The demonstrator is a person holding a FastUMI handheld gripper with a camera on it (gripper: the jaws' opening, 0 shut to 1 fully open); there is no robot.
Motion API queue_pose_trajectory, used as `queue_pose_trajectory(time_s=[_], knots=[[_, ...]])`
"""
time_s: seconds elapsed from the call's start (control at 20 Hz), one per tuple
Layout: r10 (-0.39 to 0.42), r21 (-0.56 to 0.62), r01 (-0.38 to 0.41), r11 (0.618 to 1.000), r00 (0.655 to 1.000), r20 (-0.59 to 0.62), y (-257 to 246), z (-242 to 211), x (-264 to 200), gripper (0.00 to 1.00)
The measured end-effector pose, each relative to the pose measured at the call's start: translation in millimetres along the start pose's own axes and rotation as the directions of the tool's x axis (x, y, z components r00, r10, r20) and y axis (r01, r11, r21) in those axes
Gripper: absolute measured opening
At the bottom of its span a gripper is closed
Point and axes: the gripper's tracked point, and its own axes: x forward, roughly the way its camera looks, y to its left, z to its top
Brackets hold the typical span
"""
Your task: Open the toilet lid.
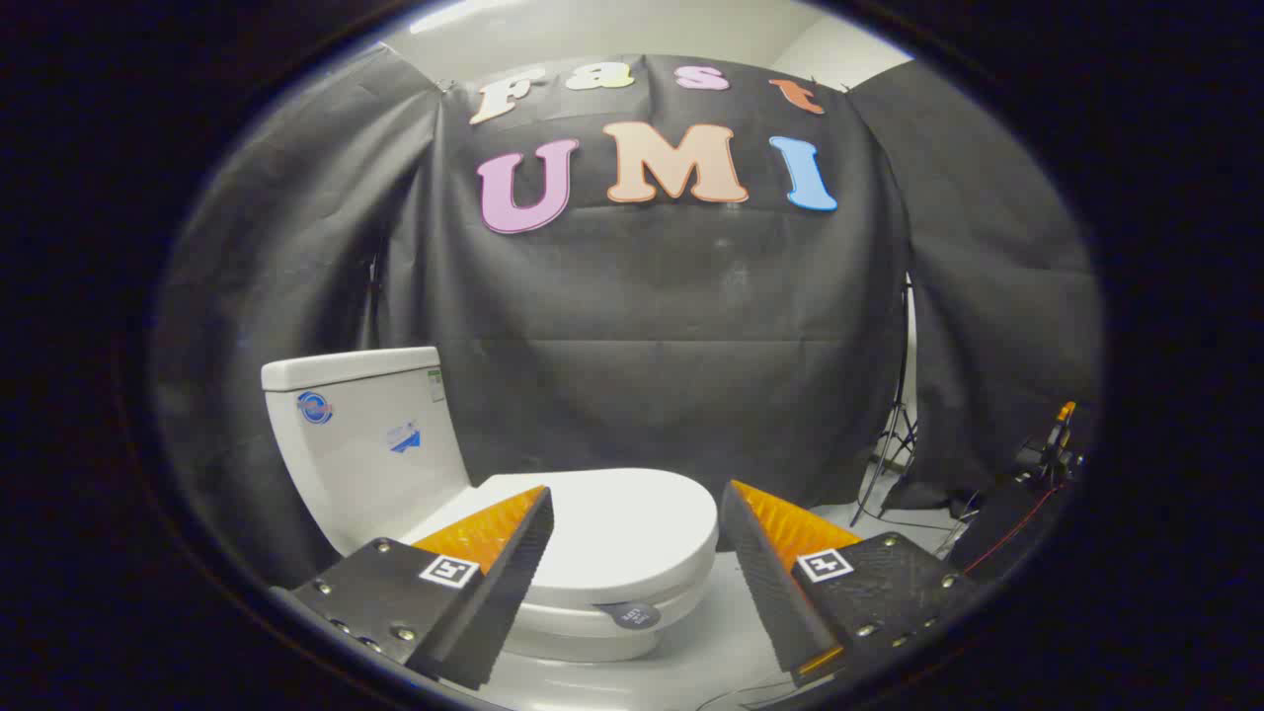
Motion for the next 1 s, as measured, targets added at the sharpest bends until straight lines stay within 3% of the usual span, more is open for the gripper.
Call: queue_pose_trajectory(time_s=[1.0], knots=[[-0.014,-0.007,0.013,1.000,0.998,-0.065,-3,-18,6,1.00]])
